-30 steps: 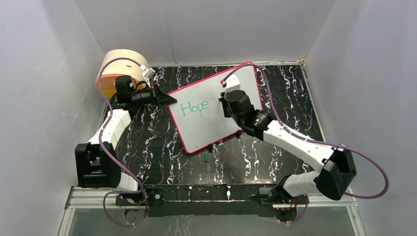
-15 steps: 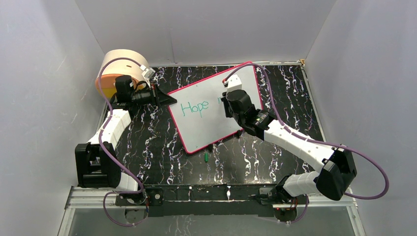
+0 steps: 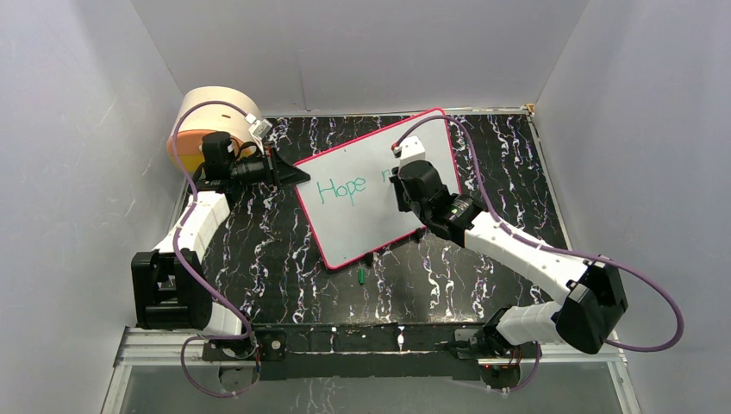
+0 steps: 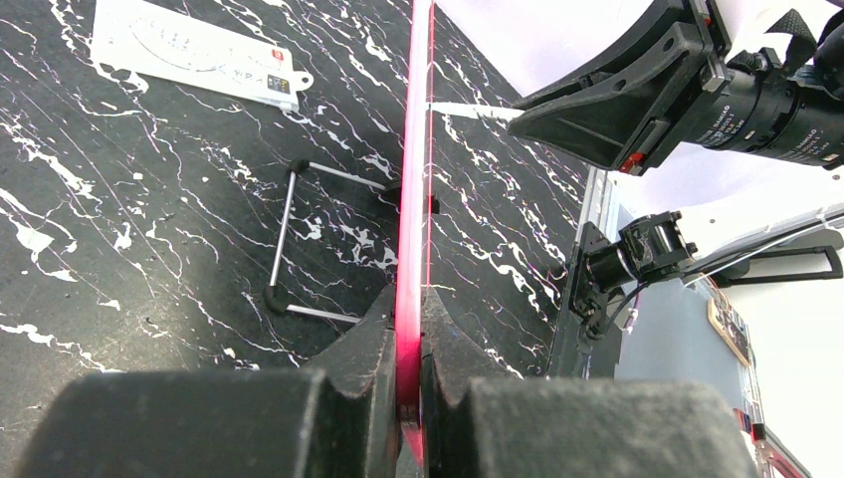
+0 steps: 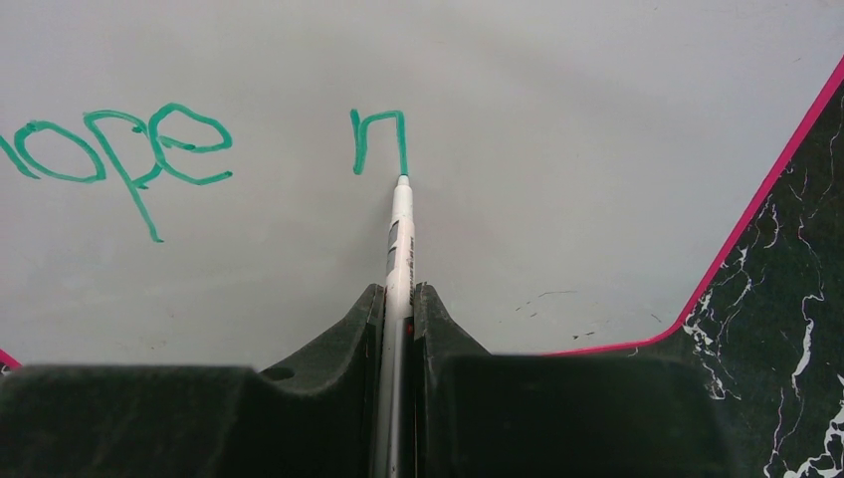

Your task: Write a sentence on the whiteboard

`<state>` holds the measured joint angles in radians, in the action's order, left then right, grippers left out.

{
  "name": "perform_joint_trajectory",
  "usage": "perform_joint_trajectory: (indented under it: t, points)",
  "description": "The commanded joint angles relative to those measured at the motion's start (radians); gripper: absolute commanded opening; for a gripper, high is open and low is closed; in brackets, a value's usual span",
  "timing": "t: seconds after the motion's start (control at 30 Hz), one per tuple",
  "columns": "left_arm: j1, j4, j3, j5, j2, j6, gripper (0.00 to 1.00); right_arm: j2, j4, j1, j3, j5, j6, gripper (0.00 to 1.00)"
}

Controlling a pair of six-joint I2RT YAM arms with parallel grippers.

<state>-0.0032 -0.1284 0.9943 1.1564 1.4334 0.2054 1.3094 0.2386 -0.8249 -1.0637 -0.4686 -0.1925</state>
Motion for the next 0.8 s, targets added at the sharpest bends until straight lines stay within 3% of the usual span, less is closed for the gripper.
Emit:
perform_joint_trajectory:
  t: [0.0,0.77]
  points:
    - [-0.044,0.079,-0.022,-0.097,0.035,-0.109,0.00,-0.048,-0.029,0.004,0.011,-0.013,-0.012,0.00]
    - [-0.046,0.085,-0.020,-0.100,0.036,-0.113,0.00,-0.053,-0.128,0.045,0.016,0.031,0.007,0.00]
